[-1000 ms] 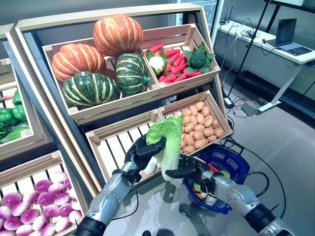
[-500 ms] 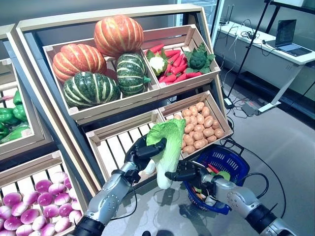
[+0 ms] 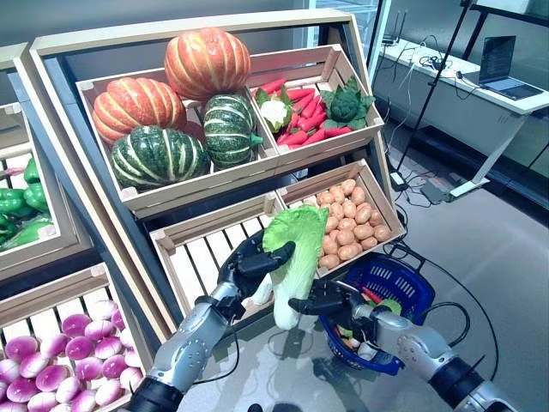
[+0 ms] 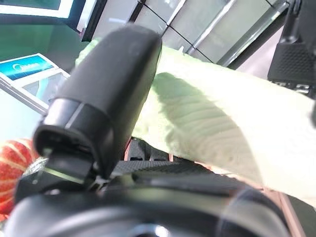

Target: Put vegetables into the basket

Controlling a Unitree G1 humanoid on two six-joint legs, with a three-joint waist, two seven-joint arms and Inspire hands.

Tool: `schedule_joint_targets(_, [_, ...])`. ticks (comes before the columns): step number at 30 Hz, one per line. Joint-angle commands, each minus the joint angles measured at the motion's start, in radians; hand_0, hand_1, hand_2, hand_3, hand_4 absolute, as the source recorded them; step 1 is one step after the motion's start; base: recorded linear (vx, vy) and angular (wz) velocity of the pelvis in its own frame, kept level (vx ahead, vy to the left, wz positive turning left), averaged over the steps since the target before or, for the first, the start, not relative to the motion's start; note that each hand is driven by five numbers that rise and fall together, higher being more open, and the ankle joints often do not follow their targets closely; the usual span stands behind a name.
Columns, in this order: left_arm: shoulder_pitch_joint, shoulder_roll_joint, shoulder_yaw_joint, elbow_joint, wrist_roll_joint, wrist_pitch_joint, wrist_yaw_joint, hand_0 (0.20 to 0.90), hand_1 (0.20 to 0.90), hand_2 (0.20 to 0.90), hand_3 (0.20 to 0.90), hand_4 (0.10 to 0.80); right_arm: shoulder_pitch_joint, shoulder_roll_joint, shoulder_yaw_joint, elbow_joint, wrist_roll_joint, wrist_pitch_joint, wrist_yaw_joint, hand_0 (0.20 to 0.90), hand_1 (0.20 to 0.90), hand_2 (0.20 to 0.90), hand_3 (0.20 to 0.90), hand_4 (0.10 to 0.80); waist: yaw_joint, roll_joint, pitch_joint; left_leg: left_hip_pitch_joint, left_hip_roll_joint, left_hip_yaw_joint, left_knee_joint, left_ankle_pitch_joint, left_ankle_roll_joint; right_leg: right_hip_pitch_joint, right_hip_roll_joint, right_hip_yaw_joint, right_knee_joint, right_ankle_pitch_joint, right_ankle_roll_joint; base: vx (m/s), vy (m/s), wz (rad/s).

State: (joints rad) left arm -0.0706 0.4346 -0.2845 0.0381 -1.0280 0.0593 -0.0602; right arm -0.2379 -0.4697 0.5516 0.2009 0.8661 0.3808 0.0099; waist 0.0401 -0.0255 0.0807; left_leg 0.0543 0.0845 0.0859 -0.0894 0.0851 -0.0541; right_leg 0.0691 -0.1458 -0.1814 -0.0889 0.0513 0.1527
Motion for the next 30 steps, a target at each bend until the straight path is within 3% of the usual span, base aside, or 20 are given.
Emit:
schedule_joint_targets(1, [-0.146,-0.028,-0.009,-0.061,-0.051,-0.044,-0.095,0.900,0.900,0.900,0.900,0.800,-0.080,0.044,-0.076,-0.136,0.109,-0.198,0.092,0.300,0.300,0.300,0.300,0.400,0.003,-0.021,-0.051,0.020,-0.014,0.009,0.002,-0.090,0.011,0.015,-0.044,0.019,0.031,-0.023,-0.002,0.000,0.000,0.00])
schedule_joint_targets(13, [-0.104,-0.024,0.045,-0.079,-0.104,0.022,-0.149,0.900,0.900,0.900,0.900,0.800,0.038,-0.009,-0.268,-0.246,0.095,-0.301,0.092,0.300,0.300,0.300,0.300,0.400,-0.023,-0.015,-0.044,0.019,-0.007,0.023,0.002,-0.096,0.010,0.012,-0.032,0.028,0.026,-0.025,0.001,-0.008,-0.004,0.00])
schedule_joint_targets(21, [-0.035,-0.024,0.104,-0.096,-0.098,0.034,-0.146,0.900,0.900,0.900,0.900,0.800,0.146,0.021,-0.447,-0.246,0.130,-0.407,-0.047,0.300,0.300,0.300,0.300,0.400,-0.046,-0.013,-0.030,0.003,0.005,0.037,0.002,-0.095,0.004,-0.002,-0.007,0.041,0.016,-0.026,-0.004,-0.002,-0.030,-0.07])
schedule_joint_targets(30, [-0.054,-0.013,0.111,-0.118,-0.101,-0.003,-0.139,0.900,0.900,0.900,0.900,0.800,0.136,0.048,-0.563,-0.110,0.148,-0.553,-0.205,0.300,0.300,0.300,0.300,0.400,-0.056,-0.001,0.050,-0.061,0.012,0.046,0.002,-0.070,0.004,-0.089,0.012,0.050,0.076,-0.045,-0.019,-0.106,-0.036,-0.05])
